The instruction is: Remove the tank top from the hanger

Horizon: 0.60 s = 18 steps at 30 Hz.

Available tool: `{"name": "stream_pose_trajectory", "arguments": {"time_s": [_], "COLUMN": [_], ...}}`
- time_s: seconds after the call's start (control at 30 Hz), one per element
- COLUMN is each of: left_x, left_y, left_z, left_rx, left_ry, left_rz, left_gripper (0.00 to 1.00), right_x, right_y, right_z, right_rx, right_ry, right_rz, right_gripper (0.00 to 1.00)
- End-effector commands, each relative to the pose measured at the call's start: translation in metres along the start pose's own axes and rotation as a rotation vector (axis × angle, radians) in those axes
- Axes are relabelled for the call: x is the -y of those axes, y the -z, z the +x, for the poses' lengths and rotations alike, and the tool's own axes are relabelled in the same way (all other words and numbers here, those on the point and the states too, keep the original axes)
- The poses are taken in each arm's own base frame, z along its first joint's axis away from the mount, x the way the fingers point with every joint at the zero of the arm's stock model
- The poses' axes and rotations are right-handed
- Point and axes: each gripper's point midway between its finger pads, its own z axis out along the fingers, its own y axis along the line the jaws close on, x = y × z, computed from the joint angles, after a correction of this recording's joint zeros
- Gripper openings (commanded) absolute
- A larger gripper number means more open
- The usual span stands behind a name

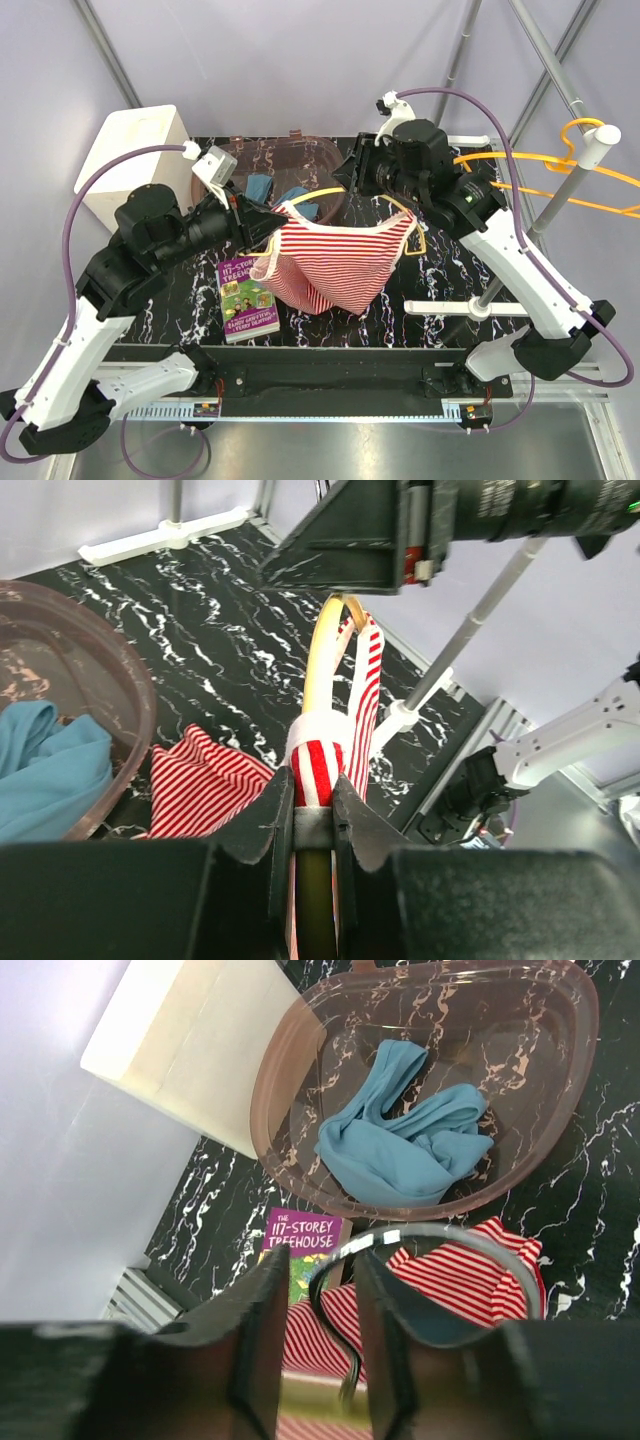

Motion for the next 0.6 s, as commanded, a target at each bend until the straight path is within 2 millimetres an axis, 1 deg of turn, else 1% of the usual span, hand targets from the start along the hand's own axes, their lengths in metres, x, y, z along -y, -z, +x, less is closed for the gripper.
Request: {"name": "stream_pose_trajectory", "arguments": {"time_s": [0.0,0.07,0.1,0.13,0.17,0.2,0.27,0.3,0.33,0.37,0.4,0.43,0.5,0.53,0.57], "left_x": [0.032,0.035,0.037,0.040,0.039,0.038,0.035,0.033,0.026,0.022,0.017,0.008,0.002,-0.006,-0.009], "left_y": [0.005,0.001,-0.001,-0.002,-0.003,-0.003,-0.003,-0.003,-0.004,-0.003,-0.002,0.002,0.008,0.012,0.020], "left_z": [-0.051,-0.048,-0.050,-0.050,-0.051,-0.051,-0.053,-0.052,-0.055,-0.056,-0.056,-0.063,-0.065,-0.067,-0.070], "left_rx": [0.180,0.173,0.178,0.177,0.178,0.179,0.186,0.187,0.200,0.203,0.200,0.229,0.239,0.260,0.286], "left_ry": [-0.021,-0.013,-0.001,0.003,0.006,0.014,0.015,0.012,0.017,0.025,0.041,0.057,0.071,0.076,0.083], "left_rz": [0.140,0.167,0.177,0.190,0.186,0.183,0.165,0.152,0.113,0.087,0.054,-0.012,-0.057,-0.102,-0.125], "left_gripper": [0.00,0.00,0.00,0.00,0.00,0.05,0.15,0.34,0.42,0.48,0.51,0.55,0.56,0.58,0.64], "right_x": [-0.004,-0.003,-0.001,0.000,0.002,0.006,0.007,0.011,0.011,0.013,0.021,0.022,0.029,0.029,0.031], "right_y": [0.002,0.004,0.005,0.007,0.007,0.008,0.013,0.016,0.023,0.026,0.031,0.036,0.041,0.041,0.040], "right_z": [-0.022,-0.024,-0.027,-0.029,-0.029,-0.032,-0.041,-0.047,-0.055,-0.059,-0.067,-0.074,-0.081,-0.085,-0.085], "right_rx": [0.099,0.107,0.120,0.130,0.136,0.149,0.178,0.199,0.225,0.237,0.264,0.287,0.309,0.318,0.312], "right_ry": [0.003,0.013,0.019,0.023,0.028,0.045,0.069,0.099,0.111,0.122,0.140,0.146,0.175,0.180,0.185], "right_rz": [-0.013,-0.009,0.002,0.009,0.018,0.038,0.052,0.076,0.082,0.099,0.148,0.165,0.211,0.220,0.233], "right_gripper": [0.28,0.17,0.08,0.02,0.00,0.00,0.00,0.00,0.00,0.00,0.00,0.00,0.00,0.00,0.00]}}
